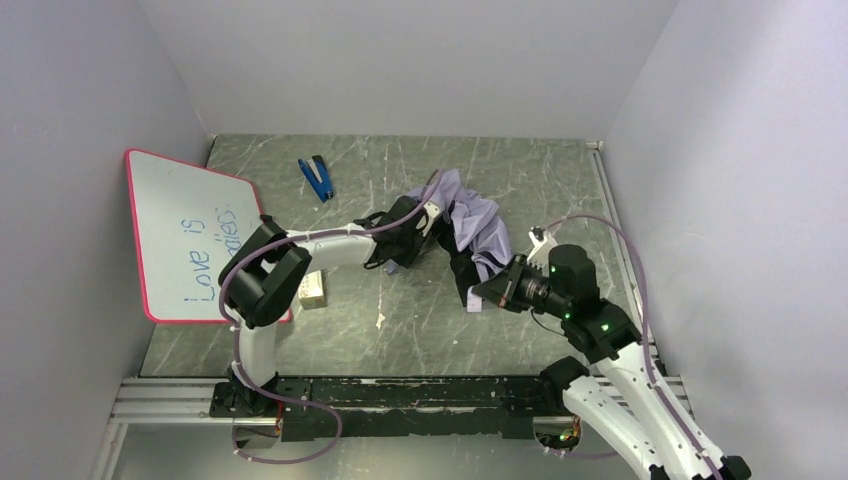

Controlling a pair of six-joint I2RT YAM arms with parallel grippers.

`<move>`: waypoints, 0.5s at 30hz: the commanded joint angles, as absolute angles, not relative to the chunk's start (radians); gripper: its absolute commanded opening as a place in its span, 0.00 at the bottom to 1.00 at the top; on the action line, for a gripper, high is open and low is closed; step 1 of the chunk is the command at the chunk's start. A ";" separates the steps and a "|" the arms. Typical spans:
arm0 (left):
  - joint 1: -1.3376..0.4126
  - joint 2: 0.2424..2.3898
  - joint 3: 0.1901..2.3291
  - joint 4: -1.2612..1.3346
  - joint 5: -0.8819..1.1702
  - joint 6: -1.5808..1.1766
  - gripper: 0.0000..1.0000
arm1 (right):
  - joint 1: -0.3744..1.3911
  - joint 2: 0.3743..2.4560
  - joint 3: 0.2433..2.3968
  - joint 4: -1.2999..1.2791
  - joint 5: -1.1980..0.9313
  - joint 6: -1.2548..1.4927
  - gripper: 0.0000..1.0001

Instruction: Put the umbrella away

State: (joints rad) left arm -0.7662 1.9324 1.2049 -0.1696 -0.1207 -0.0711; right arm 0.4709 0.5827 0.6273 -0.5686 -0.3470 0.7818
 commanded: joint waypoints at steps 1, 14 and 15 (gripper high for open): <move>-0.755 1.945 1.248 -0.172 -0.156 -0.043 0.11 | 0.476 0.613 0.727 -0.626 -0.343 0.754 0.00; -0.758 1.935 1.250 -0.155 -0.052 -0.023 0.10 | 0.478 0.801 0.549 -0.292 -0.514 0.750 0.00; -0.758 1.934 1.252 -0.155 -0.049 -0.022 0.10 | 0.480 0.816 0.521 -0.269 -0.518 0.744 0.00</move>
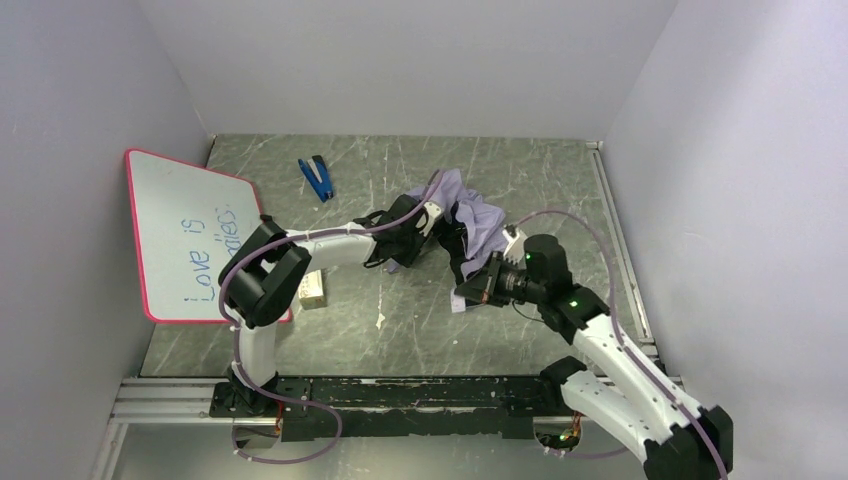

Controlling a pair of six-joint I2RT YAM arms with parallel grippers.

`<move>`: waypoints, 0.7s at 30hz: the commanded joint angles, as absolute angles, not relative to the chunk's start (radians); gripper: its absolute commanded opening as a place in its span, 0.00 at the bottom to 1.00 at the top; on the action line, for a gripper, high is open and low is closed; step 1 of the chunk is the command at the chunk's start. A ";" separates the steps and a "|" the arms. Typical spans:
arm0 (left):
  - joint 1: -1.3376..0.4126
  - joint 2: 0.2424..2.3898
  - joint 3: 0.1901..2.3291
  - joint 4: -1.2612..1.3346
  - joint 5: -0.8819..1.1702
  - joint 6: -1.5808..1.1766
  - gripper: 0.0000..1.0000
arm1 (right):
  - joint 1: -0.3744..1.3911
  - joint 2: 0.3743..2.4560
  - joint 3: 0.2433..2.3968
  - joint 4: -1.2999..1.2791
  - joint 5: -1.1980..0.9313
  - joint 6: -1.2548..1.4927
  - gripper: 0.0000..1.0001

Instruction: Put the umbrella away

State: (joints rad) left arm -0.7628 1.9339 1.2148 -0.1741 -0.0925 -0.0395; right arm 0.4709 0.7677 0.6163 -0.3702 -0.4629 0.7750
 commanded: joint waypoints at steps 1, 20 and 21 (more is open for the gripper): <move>-0.758 1.934 1.253 -0.155 -0.046 -0.021 0.10 | 0.482 0.829 0.494 -0.251 -0.518 0.744 0.00; -0.764 1.915 1.259 -0.181 -0.081 0.027 0.09 | 0.611 0.981 0.721 -0.097 -0.305 0.752 0.00; -0.762 1.910 1.257 -0.180 -0.085 0.037 0.09 | 0.611 0.954 0.737 -0.135 -0.268 0.742 0.00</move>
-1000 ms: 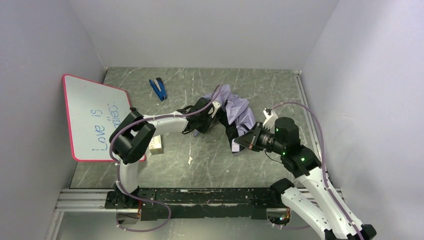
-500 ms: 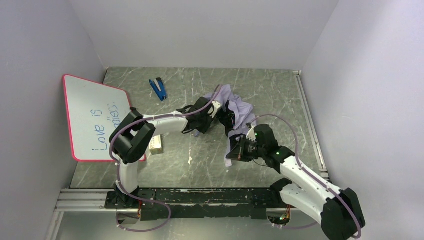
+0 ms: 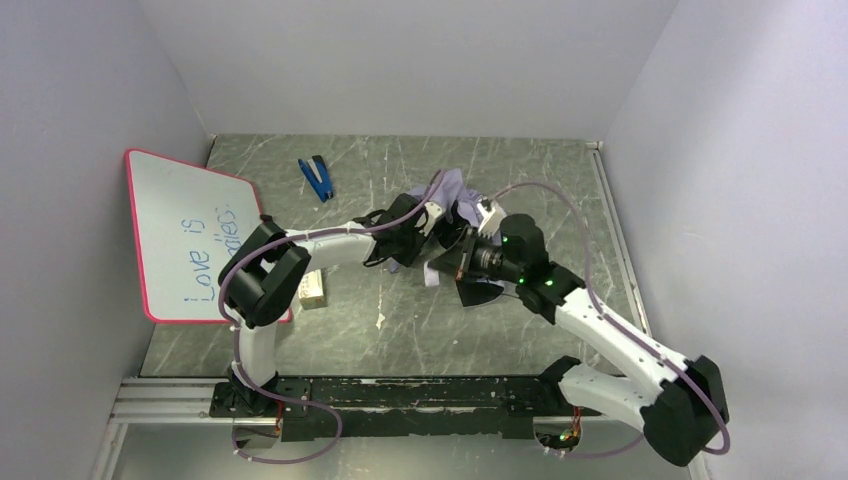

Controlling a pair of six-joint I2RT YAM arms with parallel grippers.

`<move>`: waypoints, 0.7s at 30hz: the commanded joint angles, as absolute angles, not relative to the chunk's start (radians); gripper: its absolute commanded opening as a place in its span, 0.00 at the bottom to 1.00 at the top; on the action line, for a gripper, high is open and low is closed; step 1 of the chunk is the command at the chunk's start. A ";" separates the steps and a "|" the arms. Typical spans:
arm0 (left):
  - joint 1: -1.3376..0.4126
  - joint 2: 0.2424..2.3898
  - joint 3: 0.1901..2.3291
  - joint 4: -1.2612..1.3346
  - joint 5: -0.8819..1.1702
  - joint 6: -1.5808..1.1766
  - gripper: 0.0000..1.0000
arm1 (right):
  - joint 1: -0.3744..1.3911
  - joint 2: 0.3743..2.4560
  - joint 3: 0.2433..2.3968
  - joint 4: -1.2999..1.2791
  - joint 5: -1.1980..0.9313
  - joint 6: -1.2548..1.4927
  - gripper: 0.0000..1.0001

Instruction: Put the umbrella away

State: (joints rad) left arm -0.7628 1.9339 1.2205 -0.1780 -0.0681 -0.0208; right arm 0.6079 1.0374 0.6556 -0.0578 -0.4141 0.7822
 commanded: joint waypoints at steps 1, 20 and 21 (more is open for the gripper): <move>-0.759 1.906 1.258 -0.181 -0.086 0.044 0.09 | 0.611 0.928 0.755 -0.171 -0.235 0.736 0.00; -0.679 1.983 1.425 -0.256 -0.092 0.146 0.09 | 0.611 0.662 0.869 -1.005 0.057 0.850 0.00; -0.676 1.988 1.434 -0.259 -0.087 0.150 0.09 | 0.611 0.672 0.849 -1.002 0.034 0.843 0.00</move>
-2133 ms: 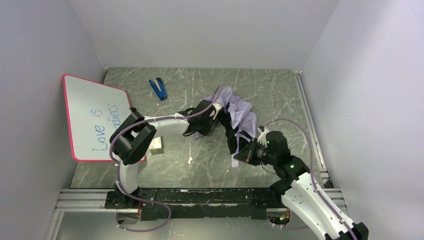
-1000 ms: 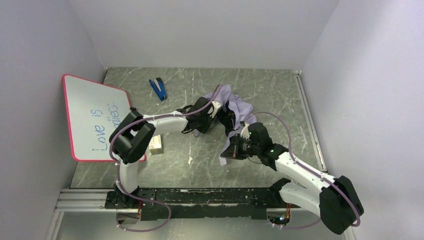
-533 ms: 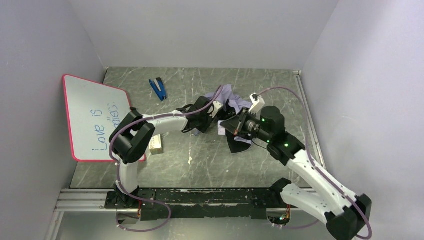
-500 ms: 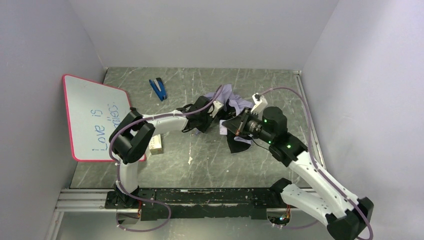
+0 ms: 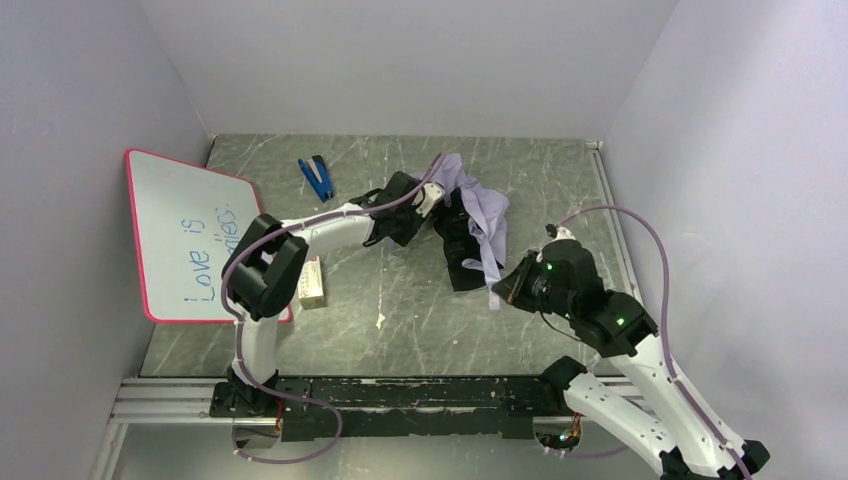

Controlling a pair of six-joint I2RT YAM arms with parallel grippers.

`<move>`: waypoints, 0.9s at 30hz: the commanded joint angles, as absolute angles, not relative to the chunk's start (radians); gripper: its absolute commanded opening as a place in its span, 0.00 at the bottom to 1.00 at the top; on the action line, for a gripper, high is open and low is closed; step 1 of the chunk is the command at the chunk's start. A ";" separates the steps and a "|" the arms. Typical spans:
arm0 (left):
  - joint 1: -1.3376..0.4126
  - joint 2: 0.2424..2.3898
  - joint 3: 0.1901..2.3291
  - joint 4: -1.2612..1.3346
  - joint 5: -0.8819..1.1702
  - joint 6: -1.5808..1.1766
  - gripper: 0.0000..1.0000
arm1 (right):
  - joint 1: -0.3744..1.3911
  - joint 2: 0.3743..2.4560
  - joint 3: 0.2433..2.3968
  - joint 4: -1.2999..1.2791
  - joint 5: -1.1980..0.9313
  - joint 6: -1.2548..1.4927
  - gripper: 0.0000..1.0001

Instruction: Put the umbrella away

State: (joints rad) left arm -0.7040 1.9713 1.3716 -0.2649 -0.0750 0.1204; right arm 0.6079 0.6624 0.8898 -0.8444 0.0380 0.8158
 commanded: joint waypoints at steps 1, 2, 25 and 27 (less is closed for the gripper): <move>-0.674 1.993 1.442 -0.264 -0.084 0.154 0.09 | 0.611 0.684 0.826 -0.992 0.009 0.834 0.00; -0.675 1.998 1.449 -0.267 -0.079 0.157 0.08 | 0.611 0.694 0.805 -0.975 -0.027 0.825 0.00; -0.674 2.006 1.429 -0.246 -0.076 0.169 0.08 | 0.612 0.833 0.619 -0.689 -0.267 0.786 0.00; -0.671 2.003 1.433 -0.248 -0.082 0.176 0.08 | 0.612 0.824 0.626 -0.768 -0.146 0.820 0.00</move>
